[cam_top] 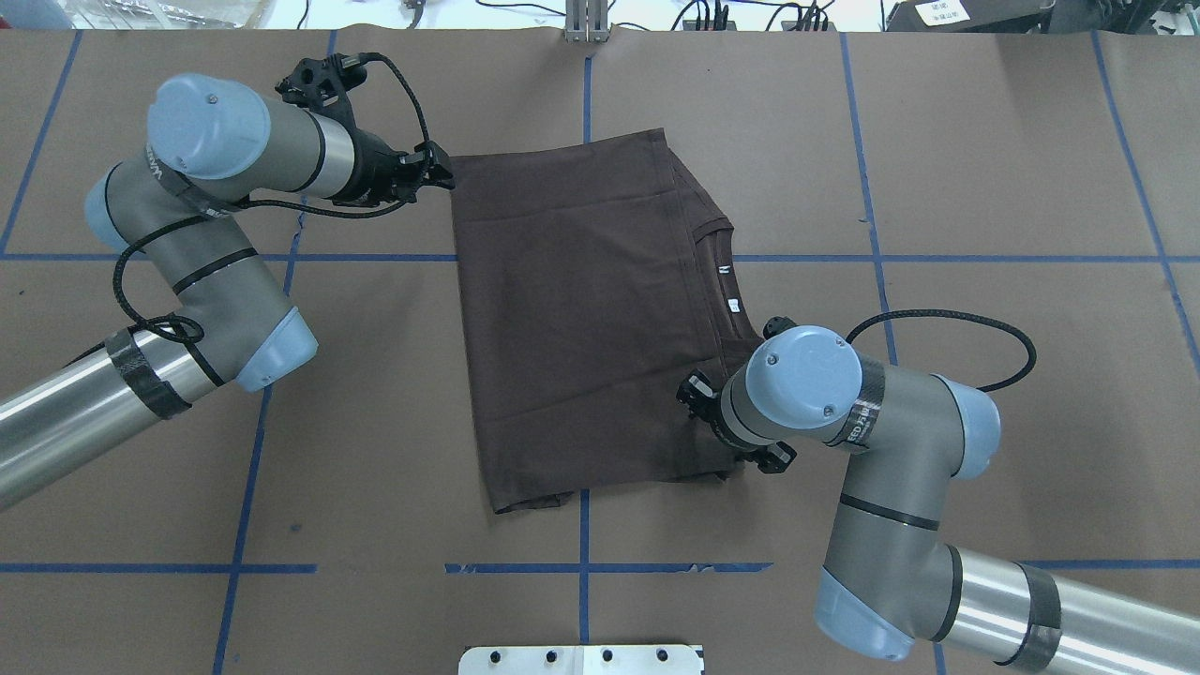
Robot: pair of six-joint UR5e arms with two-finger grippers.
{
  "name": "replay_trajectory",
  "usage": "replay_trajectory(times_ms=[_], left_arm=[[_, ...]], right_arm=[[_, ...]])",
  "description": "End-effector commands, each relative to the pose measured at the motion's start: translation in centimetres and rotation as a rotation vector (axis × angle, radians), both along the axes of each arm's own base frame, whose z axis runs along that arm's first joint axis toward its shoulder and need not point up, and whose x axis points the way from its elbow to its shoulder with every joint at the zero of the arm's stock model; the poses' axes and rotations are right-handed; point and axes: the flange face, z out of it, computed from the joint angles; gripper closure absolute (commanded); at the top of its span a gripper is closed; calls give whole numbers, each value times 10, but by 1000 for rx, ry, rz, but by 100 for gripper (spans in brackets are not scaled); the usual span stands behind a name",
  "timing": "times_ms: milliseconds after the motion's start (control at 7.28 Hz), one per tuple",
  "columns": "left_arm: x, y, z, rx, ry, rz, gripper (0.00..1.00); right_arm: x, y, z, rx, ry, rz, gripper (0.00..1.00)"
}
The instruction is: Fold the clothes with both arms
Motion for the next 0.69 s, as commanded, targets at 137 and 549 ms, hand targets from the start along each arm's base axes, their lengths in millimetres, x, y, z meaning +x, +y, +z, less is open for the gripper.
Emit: replay_trajectory(times_ms=[137,549], left_arm=[[1,0,2,0,-2,2,39],[1,0,3,-2,-4,2,39]], right_arm=[[-1,1,4,-4,6,-2,54],[0,1,0,4,1,-10,100]])
